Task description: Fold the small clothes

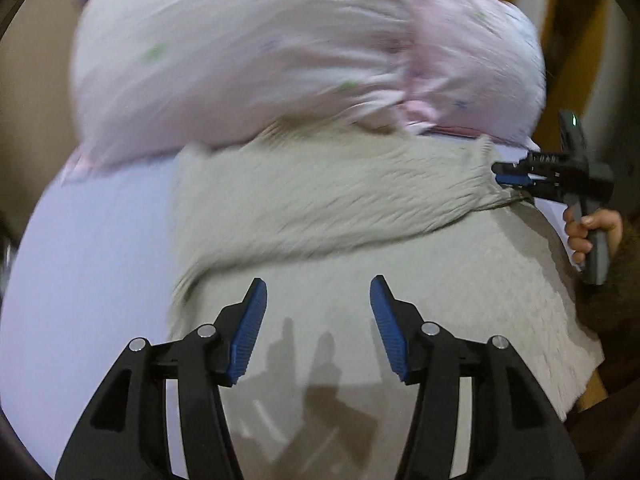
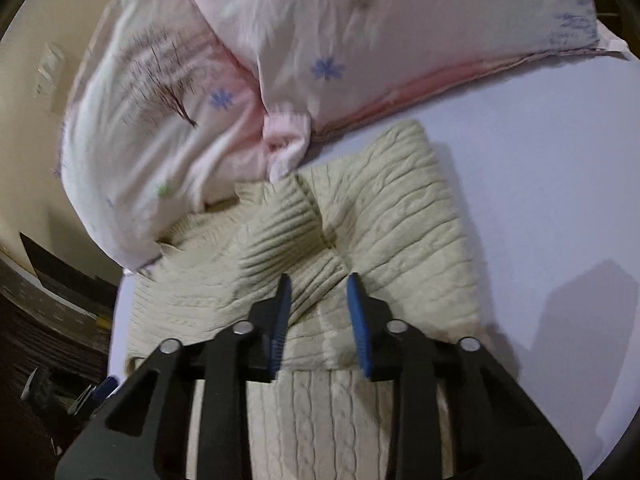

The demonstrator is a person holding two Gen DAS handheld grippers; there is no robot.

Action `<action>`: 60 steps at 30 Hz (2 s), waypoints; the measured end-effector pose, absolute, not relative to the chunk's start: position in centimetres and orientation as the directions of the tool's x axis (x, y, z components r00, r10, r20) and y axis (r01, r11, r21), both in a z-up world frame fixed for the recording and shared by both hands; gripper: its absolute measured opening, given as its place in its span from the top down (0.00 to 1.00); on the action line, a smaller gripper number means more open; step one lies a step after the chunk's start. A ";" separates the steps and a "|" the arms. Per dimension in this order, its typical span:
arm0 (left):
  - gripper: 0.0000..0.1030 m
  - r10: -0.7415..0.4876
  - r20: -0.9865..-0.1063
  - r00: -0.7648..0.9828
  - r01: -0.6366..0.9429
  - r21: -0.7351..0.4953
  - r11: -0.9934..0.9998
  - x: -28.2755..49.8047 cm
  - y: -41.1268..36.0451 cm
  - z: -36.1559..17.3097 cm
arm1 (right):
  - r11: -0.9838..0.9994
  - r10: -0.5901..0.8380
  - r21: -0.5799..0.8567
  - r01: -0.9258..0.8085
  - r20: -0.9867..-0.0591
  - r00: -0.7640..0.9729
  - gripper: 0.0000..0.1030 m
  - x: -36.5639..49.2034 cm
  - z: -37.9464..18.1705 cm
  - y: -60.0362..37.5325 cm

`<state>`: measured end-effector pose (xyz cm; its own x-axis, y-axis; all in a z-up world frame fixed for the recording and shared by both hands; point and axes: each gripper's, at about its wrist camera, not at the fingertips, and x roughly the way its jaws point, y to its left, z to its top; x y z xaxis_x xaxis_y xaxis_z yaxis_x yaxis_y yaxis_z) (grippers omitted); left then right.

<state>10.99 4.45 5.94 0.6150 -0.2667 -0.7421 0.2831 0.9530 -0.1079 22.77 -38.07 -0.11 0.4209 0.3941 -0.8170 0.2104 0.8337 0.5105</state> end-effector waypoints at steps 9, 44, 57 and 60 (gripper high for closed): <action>0.43 -0.283 -0.741 0.610 0.220 -0.185 0.958 7.6 7.5 4.7 | 0.867 0.337 0.465 0.177 -0.810 0.480 0.93 23.9 0.5 -36.2; 0.91 -0.524 -0.699 0.487 0.177 -0.508 0.843 -2.1 10.2 3.0 | 0.533 0.744 0.844 0.065 -0.504 0.440 0.92 0.4 5.2 -39.8; 0.91 -0.270 -0.653 0.708 0.025 -0.358 0.933 26.3 10.1 8.0 | 0.629 0.460 0.738 0.245 -0.607 0.649 0.86 24.3 2.5 -42.9; 0.90 -0.298 -0.742 0.601 -0.051 -0.408 0.912 30.2 10.7 4.3 | 0.607 0.425 0.683 0.406 -0.711 0.560 0.74 26.3 -2.3 -42.8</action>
